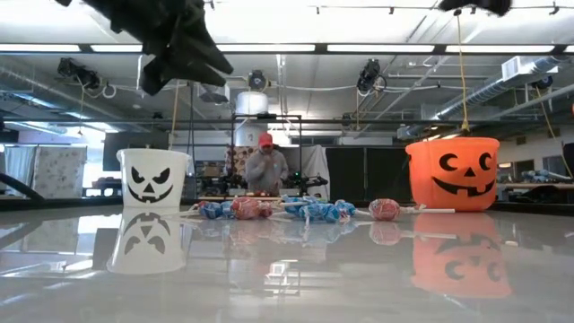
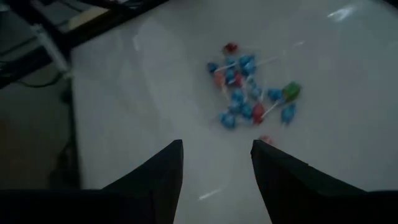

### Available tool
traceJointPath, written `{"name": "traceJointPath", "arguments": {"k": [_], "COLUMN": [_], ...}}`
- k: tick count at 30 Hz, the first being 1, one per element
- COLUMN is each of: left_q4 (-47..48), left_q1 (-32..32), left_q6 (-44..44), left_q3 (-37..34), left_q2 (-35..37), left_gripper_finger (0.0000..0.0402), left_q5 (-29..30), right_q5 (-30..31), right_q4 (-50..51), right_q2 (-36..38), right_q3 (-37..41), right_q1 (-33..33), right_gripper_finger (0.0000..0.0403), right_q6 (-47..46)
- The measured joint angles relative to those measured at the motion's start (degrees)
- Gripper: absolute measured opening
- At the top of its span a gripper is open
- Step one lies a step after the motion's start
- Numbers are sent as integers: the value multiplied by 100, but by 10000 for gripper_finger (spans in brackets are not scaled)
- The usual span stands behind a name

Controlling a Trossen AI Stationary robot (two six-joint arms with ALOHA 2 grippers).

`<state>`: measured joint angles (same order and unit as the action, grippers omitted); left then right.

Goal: Sort candy by brand, put in halloween buckets
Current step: Put the green candy into the white bucket

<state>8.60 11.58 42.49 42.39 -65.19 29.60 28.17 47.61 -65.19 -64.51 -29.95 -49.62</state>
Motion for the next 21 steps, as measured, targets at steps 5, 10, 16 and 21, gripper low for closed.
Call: {"name": "traceJointPath", "arguments": {"k": [5,10,16,21], "left_q4": [526,770,898,1193], "left_q1": [-661,-1494,-2488,-3414], "left_q6": [-644,-1517,-2607,-3252], "left_q3": [155,155,155,155], "left_q2": [152,273,274,273], "left_gripper_finger": [120,115,115,115], "left_q5": [-965,-1894,-2927,-3489], "right_q5": [-765,-1722,-2993,-3286], "right_q4": [-914,-2018,-3619,-4012], "right_q2": [-646,-1409,-2557,-3549], "right_q3": [0,2,2,-263], "right_q1": [1028,2066,3121,3689], "right_gripper_finger": [201,201,201,201], "right_q6": [951,1671,1939,1528]}}
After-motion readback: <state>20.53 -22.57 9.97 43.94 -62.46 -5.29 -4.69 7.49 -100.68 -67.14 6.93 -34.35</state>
